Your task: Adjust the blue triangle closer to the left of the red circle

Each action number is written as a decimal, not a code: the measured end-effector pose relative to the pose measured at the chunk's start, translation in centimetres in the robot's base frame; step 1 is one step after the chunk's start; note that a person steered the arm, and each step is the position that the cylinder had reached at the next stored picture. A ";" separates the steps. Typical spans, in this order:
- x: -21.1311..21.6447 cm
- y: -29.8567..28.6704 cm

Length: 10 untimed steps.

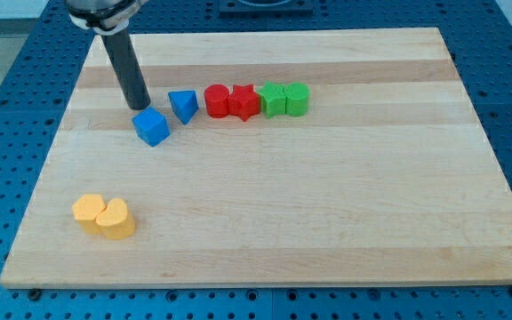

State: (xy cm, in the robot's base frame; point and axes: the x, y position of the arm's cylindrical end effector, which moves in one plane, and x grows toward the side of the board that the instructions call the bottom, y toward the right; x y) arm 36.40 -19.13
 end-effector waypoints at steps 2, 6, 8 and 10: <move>1.7 1.7; 3.1 3.0; 3.1 4.5; 3.1 5.5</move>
State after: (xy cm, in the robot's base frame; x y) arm 39.50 -13.68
